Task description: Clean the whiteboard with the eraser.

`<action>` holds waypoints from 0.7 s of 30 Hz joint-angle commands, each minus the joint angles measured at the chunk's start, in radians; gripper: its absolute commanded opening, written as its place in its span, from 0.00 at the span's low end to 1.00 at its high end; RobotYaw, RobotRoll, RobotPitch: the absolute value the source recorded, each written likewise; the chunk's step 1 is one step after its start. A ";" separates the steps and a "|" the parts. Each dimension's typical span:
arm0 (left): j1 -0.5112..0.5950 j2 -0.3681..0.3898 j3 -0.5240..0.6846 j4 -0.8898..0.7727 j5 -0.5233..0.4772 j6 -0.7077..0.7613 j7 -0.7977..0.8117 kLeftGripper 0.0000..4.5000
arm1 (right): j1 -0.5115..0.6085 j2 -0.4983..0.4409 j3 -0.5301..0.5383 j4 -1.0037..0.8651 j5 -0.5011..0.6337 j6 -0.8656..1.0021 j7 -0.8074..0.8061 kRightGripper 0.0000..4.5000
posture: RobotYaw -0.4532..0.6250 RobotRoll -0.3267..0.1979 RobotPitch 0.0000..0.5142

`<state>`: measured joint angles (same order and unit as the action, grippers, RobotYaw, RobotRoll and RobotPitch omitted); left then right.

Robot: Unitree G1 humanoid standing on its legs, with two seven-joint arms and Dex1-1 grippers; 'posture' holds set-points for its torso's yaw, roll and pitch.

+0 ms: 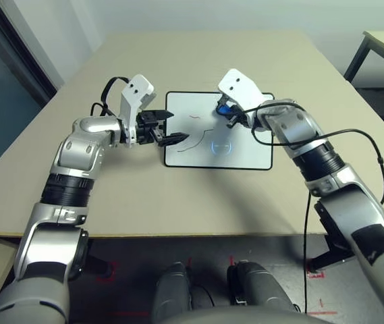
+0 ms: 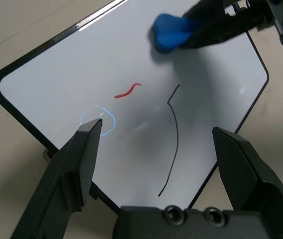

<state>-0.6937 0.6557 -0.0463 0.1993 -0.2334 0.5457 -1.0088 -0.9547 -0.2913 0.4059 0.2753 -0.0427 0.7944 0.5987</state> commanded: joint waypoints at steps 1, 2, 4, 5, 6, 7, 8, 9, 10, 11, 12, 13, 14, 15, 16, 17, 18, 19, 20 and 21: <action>0.010 0.021 0.019 -0.006 -0.009 0.010 0.004 1.00 | 0.115 -0.026 0.090 -0.158 -0.006 0.127 0.051 0.13 | 0.36 0.62 0.10; 0.010 0.023 0.020 -0.004 -0.010 0.009 0.004 1.00 | 0.137 -0.034 0.104 -0.202 -0.005 0.152 0.060 0.13 | 0.36 0.62 0.10; 0.006 0.029 0.024 0.004 -0.010 0.007 0.006 1.00 | 0.164 -0.040 0.124 -0.250 -0.007 0.180 0.068 0.13 | 0.36 0.62 0.10; 0.003 0.031 0.027 0.010 -0.009 0.004 0.008 1.00 | 0.166 -0.041 0.129 -0.253 -0.009 0.183 0.070 0.13 | 0.36 0.62 0.10; 0.001 0.033 0.028 0.014 -0.009 0.003 0.010 1.00 | 0.166 -0.042 0.131 -0.254 -0.011 0.186 0.071 0.13 | 0.36 0.62 0.10; -0.001 0.035 0.029 0.019 -0.008 0.001 0.010 1.00 | 0.161 -0.039 0.131 -0.244 -0.012 0.182 0.069 0.13 | 0.36 0.62 0.10; -0.002 0.037 0.030 0.023 -0.008 -0.001 0.010 1.00 | 0.145 -0.034 0.127 -0.217 -0.016 0.168 0.066 0.13 | 0.36 0.62 0.10; -0.002 0.040 0.031 0.024 -0.008 -0.002 0.009 1.00 | 0.122 -0.024 0.117 -0.176 -0.020 0.146 0.056 0.13 | 0.37 0.62 0.10; -0.001 0.043 0.032 0.024 -0.008 -0.001 0.007 1.00 | 0.094 -0.013 0.103 -0.131 -0.025 0.119 0.044 0.13 | 0.37 0.62 0.10; 0.002 0.046 0.033 0.021 -0.009 0.000 0.006 1.00 | 0.061 -0.002 0.087 -0.079 -0.029 0.088 0.030 0.13 | 0.37 0.62 0.10; 0.004 0.047 0.033 0.020 -0.010 0.001 0.005 1.00 | 0.039 0.005 0.077 -0.043 -0.032 0.066 0.021 0.13 | 0.37 0.62 0.10; 0.007 0.048 0.035 0.017 -0.010 0.002 0.005 1.00 | 0.011 0.013 0.065 0.002 -0.034 0.039 0.011 0.13 | 0.37 0.62 0.10; 0.011 0.051 0.037 0.014 -0.011 0.004 0.005 1.00 | -0.028 0.024 0.048 0.060 -0.034 0.002 -0.003 0.13 | 0.38 0.62 0.10; 0.015 0.054 0.039 0.010 -0.013 0.007 0.006 1.00 | -0.064 0.035 0.034 0.112 -0.034 -0.027 -0.013 0.13 | 0.38 0.62 0.10; 0.018 0.056 0.041 0.008 -0.014 0.009 0.006 1.00 | -0.089 0.043 0.024 0.152 -0.034 -0.050 -0.019 0.13 | 0.38 0.62 0.10; 0.023 0.058 0.043 0.003 -0.016 0.011 0.007 1.00 | -0.098 0.047 0.021 0.171 -0.035 -0.062 -0.019 0.13 | 0.39 0.62 0.10; 0.027 0.061 0.043 -0.002 -0.017 0.014 0.009 1.00 | -0.096 0.048 0.023 0.175 -0.038 -0.067 -0.015 0.13 | 0.39 0.62 0.10; 0.031 0.064 0.045 -0.005 -0.019 0.015 0.010 1.00 | -0.083 0.047 0.034 0.162 -0.041 -0.059 -0.006 0.13 | 0.39 0.62 0.10; 0.034 0.067 0.046 -0.009 -0.021 0.017 0.011 1.00 | -0.065 0.044 0.046 0.139 -0.044 -0.048 0.006 0.13 | 0.39 0.62 0.11; 0.037 0.070 0.048 -0.012 -0.023 0.019 0.011 1.00 | -0.043 0.039 0.061 0.108 -0.049 -0.035 0.020 0.13 | 0.39 0.62 0.11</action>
<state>-0.6692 0.7171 -0.0098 0.2000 -0.2480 0.5546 -1.0004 -1.0365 -0.2519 0.4365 0.3919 -0.0783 0.7381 0.5971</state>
